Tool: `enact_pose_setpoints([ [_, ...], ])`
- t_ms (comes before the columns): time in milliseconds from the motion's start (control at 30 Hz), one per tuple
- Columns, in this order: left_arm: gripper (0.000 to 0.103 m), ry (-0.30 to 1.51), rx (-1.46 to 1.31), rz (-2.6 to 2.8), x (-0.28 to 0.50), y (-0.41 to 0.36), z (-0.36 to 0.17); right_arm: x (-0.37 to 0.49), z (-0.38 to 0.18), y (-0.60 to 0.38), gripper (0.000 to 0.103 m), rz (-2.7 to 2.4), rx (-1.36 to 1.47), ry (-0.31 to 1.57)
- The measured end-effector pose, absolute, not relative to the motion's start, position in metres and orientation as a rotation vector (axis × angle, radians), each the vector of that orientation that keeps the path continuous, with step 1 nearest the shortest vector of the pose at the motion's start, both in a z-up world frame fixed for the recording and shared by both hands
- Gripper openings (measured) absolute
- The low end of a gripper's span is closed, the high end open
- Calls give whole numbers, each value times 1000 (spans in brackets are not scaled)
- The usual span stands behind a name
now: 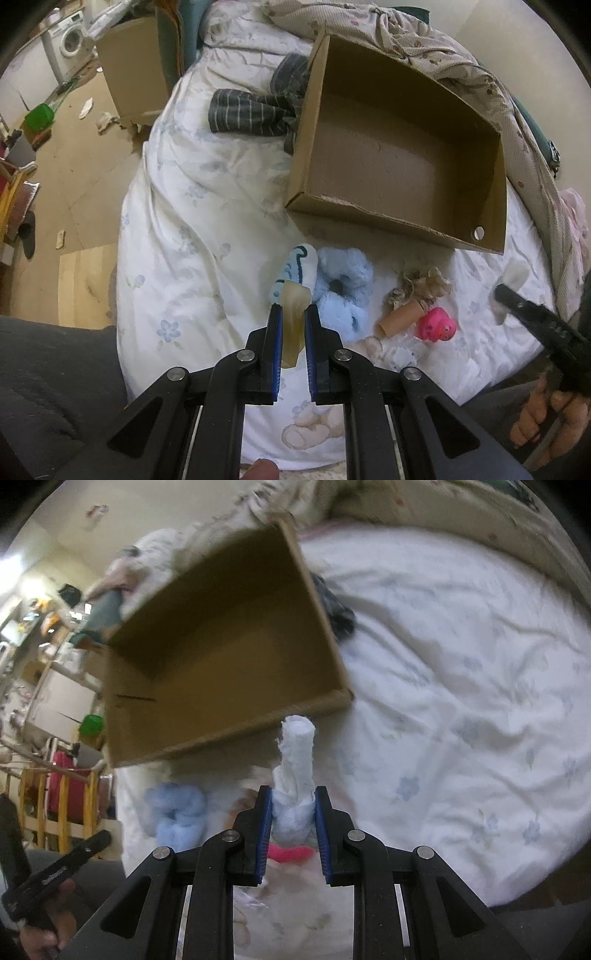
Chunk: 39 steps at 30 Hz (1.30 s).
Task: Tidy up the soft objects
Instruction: 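Carry the white sock and beige cloth into the box and open both grippers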
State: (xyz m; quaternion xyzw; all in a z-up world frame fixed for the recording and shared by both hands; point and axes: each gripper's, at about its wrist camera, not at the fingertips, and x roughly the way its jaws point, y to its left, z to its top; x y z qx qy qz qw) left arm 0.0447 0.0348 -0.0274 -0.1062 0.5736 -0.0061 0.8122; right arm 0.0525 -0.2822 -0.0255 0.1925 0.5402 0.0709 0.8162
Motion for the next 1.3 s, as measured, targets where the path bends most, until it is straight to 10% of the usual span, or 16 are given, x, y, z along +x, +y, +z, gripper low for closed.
enact_pose_setpoints([
  [1300, 11, 1027, -136, -16, 124, 22, 47, 85, 24, -274, 24, 302, 525, 1013],
])
